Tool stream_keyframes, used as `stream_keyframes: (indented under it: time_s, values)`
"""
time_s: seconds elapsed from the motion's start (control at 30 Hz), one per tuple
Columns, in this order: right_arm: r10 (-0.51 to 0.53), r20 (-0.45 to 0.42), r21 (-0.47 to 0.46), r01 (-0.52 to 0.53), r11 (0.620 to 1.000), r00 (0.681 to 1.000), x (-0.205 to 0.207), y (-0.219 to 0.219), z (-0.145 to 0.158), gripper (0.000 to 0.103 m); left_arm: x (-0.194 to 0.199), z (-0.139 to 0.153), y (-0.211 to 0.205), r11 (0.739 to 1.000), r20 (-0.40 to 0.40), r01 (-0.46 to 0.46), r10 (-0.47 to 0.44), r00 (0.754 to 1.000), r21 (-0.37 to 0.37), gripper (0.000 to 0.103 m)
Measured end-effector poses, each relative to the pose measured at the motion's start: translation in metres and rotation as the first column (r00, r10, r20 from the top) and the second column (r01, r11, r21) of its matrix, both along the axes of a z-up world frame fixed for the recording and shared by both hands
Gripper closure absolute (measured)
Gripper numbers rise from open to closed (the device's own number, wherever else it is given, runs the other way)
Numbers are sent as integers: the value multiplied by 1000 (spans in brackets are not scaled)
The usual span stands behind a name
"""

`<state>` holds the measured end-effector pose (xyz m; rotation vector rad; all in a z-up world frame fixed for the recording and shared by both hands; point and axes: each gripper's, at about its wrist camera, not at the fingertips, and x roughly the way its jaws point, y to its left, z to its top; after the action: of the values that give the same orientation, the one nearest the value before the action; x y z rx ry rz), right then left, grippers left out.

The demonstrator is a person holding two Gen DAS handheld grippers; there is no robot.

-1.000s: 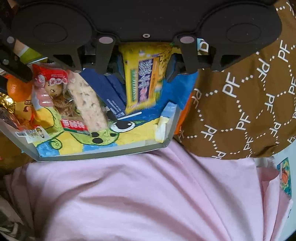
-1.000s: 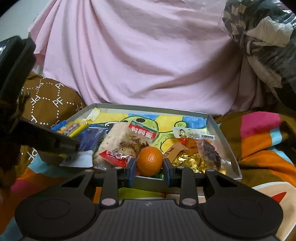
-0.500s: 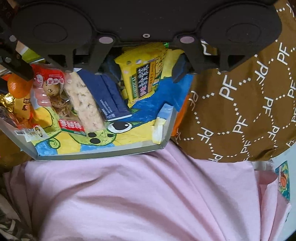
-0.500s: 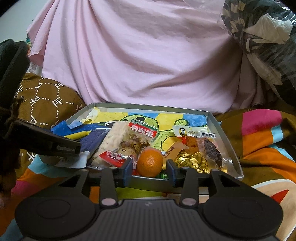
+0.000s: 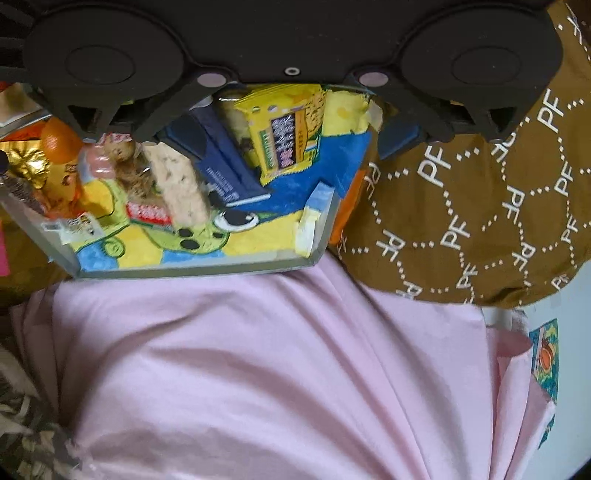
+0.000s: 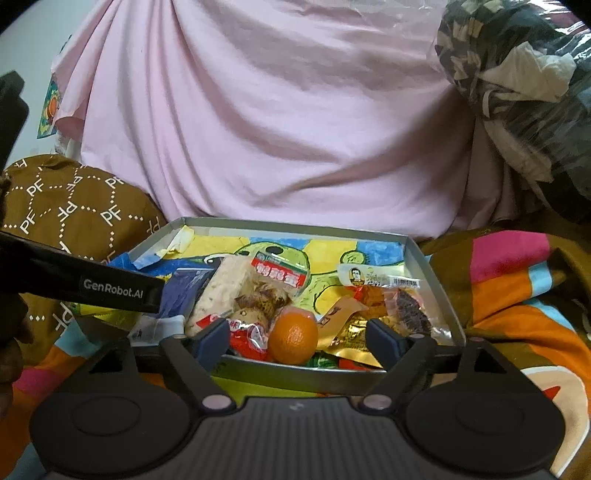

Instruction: Organize snacks

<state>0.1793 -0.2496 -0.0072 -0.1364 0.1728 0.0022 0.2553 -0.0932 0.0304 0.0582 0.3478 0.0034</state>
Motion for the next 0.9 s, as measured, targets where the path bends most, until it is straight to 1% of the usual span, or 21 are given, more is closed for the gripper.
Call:
stream_keyframes:
  time_s: [0.27, 0.43, 0.57, 0.7, 0.9]
  values:
    - [-21, 48, 2, 21, 1000, 999, -19, -3, 15, 6, -22, 17, 2, 1000, 32, 6, -7, 999, 5, 1]
    - [-43, 70, 26, 42, 999, 997, -37, -9, 26, 1, -41, 25, 7, 1000, 61, -18, 20, 998, -20, 1]
    - [-49, 72, 57, 45, 997, 996, -53, -15, 35, 0, -59, 27, 12, 997, 67, -45, 50, 997, -66, 1]
    - [-48, 84, 50, 44, 998, 995, -68, -16, 41, 0, -78, 26, 17, 992, 60, -64, 71, 996, -113, 1]
    - [-57, 98, 62, 51, 997, 994, -91, -17, 46, 0, -104, 25, 25, 988, 64, -73, 82, 995, -137, 1]
